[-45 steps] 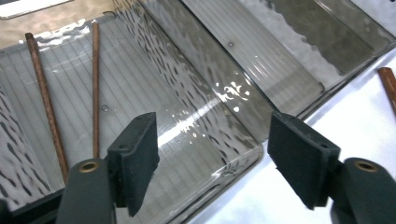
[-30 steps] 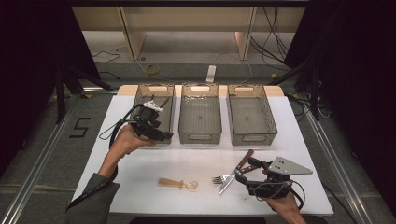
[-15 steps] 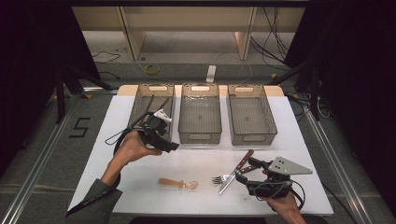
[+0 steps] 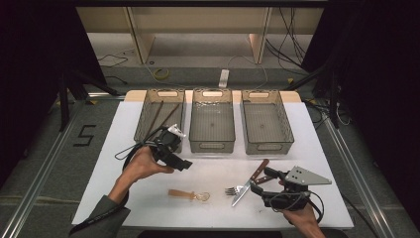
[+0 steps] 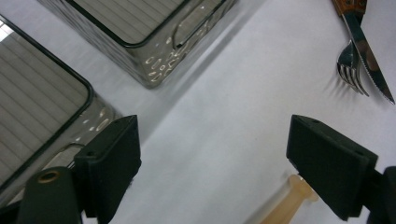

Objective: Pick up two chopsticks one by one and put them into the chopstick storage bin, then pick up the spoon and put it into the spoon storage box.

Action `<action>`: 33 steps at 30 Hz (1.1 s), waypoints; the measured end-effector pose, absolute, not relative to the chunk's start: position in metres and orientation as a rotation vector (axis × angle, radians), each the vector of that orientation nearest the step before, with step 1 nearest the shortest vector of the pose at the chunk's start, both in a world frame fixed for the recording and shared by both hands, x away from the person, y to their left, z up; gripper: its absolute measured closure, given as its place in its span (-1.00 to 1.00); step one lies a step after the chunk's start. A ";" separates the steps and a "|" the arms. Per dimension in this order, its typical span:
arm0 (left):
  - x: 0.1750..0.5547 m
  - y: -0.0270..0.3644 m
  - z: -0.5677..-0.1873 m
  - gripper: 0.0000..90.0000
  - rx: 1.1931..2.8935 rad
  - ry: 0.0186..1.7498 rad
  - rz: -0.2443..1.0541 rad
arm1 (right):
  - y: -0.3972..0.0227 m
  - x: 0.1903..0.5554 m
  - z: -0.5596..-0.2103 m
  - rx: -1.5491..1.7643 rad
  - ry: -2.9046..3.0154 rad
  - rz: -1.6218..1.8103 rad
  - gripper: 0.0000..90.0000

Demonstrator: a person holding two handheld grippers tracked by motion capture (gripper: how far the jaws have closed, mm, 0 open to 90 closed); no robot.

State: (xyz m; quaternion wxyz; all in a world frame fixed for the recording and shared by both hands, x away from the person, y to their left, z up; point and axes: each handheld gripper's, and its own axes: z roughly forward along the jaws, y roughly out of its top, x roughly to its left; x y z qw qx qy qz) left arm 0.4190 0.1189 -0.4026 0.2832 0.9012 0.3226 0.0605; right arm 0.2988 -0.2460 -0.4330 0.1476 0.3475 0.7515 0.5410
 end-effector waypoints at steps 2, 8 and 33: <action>0.417 0.118 -0.403 -0.63 2.418 0.857 0.154 | -0.247 0.299 -0.433 1.006 2.160 1.555 -0.44; 0.413 0.117 -0.407 -0.63 2.434 0.850 0.140 | -0.247 0.299 -0.433 1.007 2.161 1.555 -0.44; 0.395 0.113 -0.426 -0.63 2.537 0.818 0.090 | -0.248 0.299 -0.434 1.015 2.156 1.546 -0.44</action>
